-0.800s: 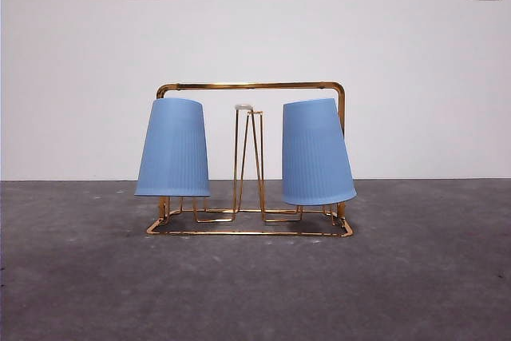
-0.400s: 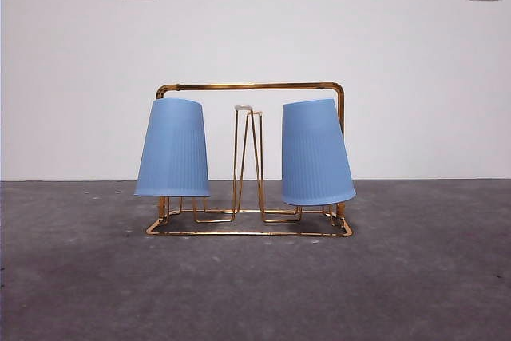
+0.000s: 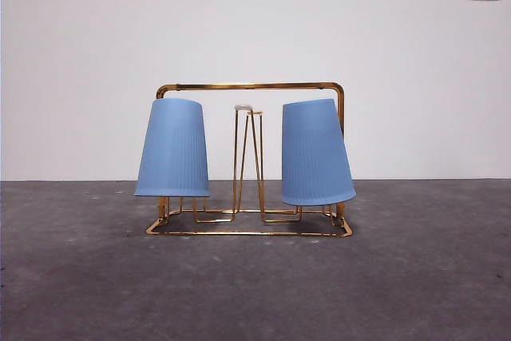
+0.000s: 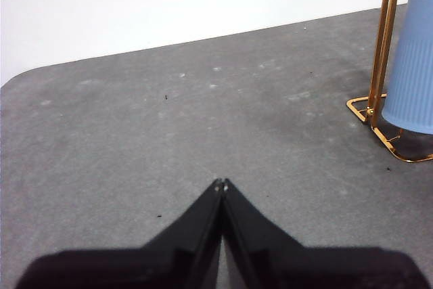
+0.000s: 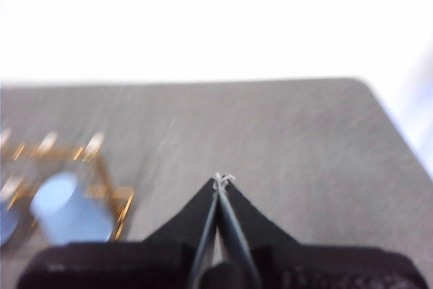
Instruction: Pick up cup 1,put cup 1 in the cup rack,pick up cup 2,put cup 2 in the cup rack
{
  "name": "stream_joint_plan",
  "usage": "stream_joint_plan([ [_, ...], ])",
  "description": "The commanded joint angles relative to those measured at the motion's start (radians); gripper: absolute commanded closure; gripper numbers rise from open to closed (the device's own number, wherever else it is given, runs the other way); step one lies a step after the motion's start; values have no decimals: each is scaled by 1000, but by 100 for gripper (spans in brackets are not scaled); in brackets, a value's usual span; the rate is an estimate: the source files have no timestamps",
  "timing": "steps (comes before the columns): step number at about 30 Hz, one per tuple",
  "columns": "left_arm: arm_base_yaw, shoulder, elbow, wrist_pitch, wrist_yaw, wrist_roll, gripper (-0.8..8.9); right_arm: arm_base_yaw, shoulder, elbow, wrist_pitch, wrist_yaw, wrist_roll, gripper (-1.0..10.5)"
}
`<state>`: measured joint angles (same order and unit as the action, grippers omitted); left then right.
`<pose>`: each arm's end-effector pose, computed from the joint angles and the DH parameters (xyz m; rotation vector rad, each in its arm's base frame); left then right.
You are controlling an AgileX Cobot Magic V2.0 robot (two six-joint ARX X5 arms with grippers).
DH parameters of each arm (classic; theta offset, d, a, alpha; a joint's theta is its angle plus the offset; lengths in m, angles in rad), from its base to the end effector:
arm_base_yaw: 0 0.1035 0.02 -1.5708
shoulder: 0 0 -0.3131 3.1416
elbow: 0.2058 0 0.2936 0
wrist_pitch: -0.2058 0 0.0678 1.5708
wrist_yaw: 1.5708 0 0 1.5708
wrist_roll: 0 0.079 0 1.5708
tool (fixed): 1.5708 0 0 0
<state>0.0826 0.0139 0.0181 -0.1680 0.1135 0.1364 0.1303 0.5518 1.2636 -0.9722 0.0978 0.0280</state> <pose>0.1387 0.0025 0.1452 0.1201 0.1606 -0.0419 0.0737 0.0019 0.4631 -0.0018 0.2591 0.0287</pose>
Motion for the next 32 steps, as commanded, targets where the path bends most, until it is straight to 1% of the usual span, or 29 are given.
stream_joint_plan([
  [1,3,2,-10,6,-4,-10,817,-95,-64,-126,137,-92,-10,941],
  [3,3,2,-10,6,-4,-10,817,-138,-121,-230,238,-165,-10,941],
  [6,3,2,-10,6,-5,-10,817,-160,-196,-379,364,-216,-11,940],
  [15,3,2,-10,6,-4,-10,817,-159,-366,-779,594,-221,-25,941],
  [21,3,2,-10,6,-4,-10,817,-158,-459,-991,716,-221,-29,940],
  [23,3,2,-10,6,-4,-10,817,-158,-487,-1045,744,-221,-29,940],
  [27,3,2,-10,6,-4,-10,817,-157,-538,-1129,748,-221,-29,940],
  [32,3,2,-10,6,-5,-10,817,-156,-544,-1215,758,-222,-27,940],
])
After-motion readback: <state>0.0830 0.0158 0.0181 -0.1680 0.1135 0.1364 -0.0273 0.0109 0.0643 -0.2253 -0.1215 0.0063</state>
